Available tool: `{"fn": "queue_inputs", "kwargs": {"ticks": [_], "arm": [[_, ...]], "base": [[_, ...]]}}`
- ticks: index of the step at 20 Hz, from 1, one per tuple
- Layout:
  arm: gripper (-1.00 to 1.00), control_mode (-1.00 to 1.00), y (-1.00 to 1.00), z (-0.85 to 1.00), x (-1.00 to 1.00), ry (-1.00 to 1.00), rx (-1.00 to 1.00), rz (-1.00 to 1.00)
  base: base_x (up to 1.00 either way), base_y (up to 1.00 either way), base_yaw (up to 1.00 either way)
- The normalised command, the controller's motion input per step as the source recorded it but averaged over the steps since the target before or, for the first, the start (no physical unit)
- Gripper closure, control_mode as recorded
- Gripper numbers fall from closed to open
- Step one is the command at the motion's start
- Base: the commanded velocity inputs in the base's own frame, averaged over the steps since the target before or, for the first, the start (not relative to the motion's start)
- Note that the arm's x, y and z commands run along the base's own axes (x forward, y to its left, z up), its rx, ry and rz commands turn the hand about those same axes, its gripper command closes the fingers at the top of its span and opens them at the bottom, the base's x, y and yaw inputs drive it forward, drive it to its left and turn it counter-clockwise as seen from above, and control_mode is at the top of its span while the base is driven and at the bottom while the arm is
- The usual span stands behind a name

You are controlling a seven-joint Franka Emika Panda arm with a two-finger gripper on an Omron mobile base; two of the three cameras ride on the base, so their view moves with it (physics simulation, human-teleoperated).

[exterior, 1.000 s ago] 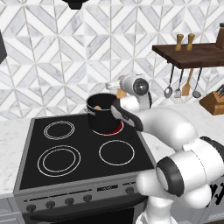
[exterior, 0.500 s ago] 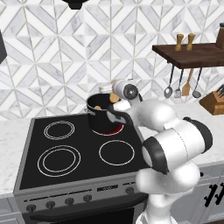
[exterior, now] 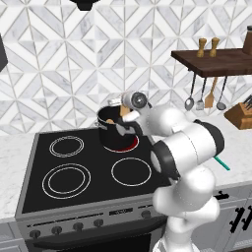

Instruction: Put the squash and squash in the pot. Retrieve the spatula and lightly stir the vegetables in the pot.

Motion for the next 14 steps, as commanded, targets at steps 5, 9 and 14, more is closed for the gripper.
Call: {"fn": "queue_inputs", "kwargs": {"ticks": [5,9,14], "arm": [[1.00,-1.00,0.05,-0.25,0.36,0.05,0.00,0.00],[1.00,-1.00,0.00,-0.37,0.01,0.00,0.00,0.00],[1.00,-1.00,0.00,-0.34,0.00,0.00,0.00,0.00]], "base": [[0.00,0.00,0.00],[0.00,0.00,0.00],[0.00,0.00,0.00]]}}
